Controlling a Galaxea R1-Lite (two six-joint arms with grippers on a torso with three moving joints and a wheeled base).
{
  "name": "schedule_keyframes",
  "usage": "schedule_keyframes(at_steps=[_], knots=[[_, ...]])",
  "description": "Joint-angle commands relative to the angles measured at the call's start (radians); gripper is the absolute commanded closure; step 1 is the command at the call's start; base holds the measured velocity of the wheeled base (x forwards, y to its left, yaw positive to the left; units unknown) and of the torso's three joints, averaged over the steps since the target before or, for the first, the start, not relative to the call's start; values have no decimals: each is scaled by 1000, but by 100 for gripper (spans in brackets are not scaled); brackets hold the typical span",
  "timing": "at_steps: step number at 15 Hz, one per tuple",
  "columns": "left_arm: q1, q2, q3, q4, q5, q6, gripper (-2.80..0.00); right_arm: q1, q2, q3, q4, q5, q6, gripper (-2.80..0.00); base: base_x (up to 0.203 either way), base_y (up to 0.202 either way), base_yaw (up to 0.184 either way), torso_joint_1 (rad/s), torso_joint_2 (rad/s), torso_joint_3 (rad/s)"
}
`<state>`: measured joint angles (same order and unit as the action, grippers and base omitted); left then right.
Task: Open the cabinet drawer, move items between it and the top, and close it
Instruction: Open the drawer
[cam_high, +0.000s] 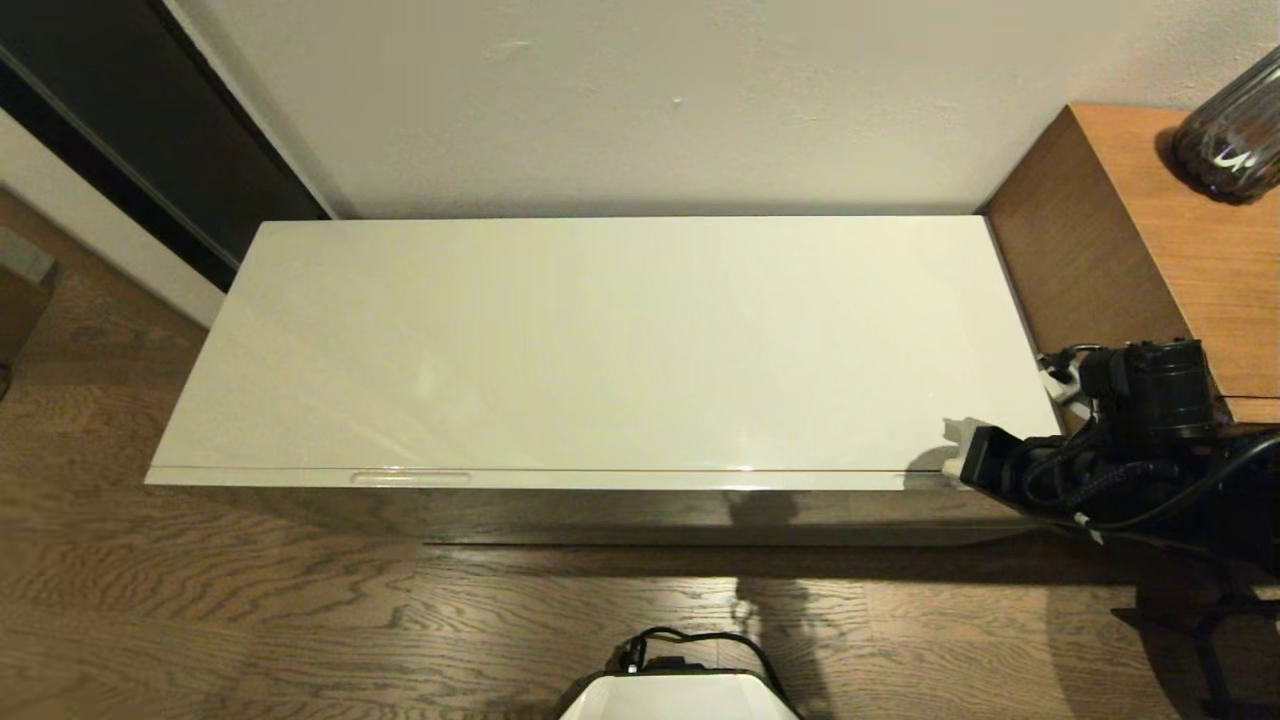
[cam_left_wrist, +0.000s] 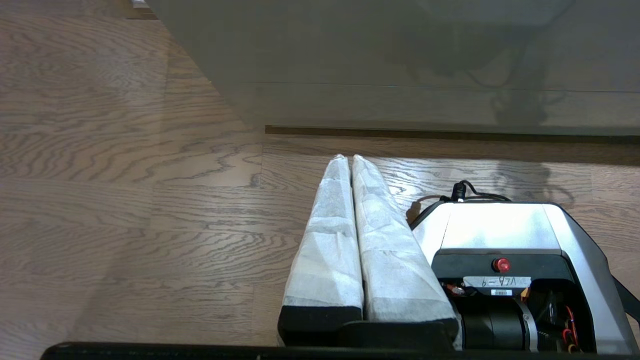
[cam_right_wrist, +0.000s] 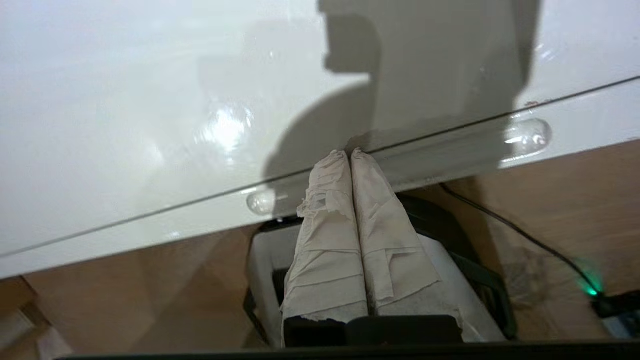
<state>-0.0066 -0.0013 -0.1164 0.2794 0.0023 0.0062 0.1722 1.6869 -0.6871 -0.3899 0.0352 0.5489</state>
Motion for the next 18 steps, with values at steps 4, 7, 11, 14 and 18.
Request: schedule_keyframes(at_steps=[4,7,11,14,18], knots=[[-1,0,0,1,1,0,0,1,50,32,-7,3,6,0,0,0,0,0,0,0],[0,0,0,1,1,0,0,0,73,71,-11,3,15,0,0,0,0,0,0,0],[-1,0,0,1,-1,0,0,1,107,144,-71,3,31,0,0,0,0,0,0,0],[0,0,0,1,0,0,0,1,82,212,-79,1,50,0,0,0,0,0,0,0],[0,0,0,1,1,0,0,1,-59,304,-71,1,47,0,0,0,0,0,0,0]])
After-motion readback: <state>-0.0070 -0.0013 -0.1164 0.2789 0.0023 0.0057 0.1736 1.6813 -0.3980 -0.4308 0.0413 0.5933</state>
